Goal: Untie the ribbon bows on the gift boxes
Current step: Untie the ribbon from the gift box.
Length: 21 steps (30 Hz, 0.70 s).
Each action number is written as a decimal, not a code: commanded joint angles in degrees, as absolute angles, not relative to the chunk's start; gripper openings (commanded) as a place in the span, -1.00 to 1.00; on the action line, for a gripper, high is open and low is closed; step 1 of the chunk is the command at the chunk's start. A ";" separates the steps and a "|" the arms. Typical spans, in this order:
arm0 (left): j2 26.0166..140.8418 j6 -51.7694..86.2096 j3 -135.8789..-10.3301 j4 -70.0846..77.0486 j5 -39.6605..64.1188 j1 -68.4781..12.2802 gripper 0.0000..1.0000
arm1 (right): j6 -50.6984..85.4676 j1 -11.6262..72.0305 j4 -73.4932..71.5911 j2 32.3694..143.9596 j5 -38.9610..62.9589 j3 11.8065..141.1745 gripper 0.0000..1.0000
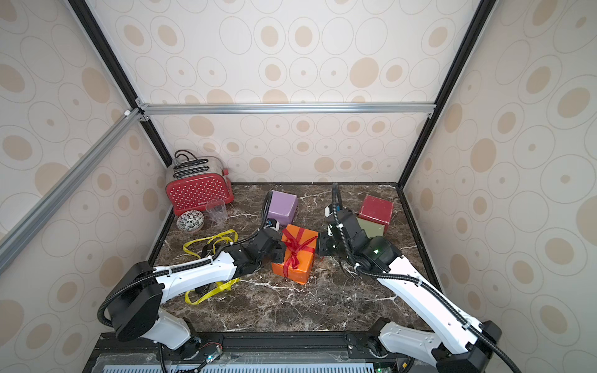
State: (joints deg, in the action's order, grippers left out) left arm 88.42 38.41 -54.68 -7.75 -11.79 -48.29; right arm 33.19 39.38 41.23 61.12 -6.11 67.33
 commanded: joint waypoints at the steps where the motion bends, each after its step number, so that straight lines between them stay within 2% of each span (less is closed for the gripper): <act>1: 91.76 36.93 -53.09 -16.75 -13.98 -47.90 -0.20 | 33.39 39.05 42.86 58.88 -10.07 69.38 -1.00; 21: 92.75 36.69 -53.44 -16.95 -13.77 -47.85 -0.21 | 31.52 38.69 46.45 47.95 -21.83 71.50 -1.00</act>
State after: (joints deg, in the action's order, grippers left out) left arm 89.06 38.09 -55.11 -7.73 -11.99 -48.29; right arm 32.42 39.03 45.30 49.04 -19.18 70.00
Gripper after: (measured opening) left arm 0.395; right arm 0.042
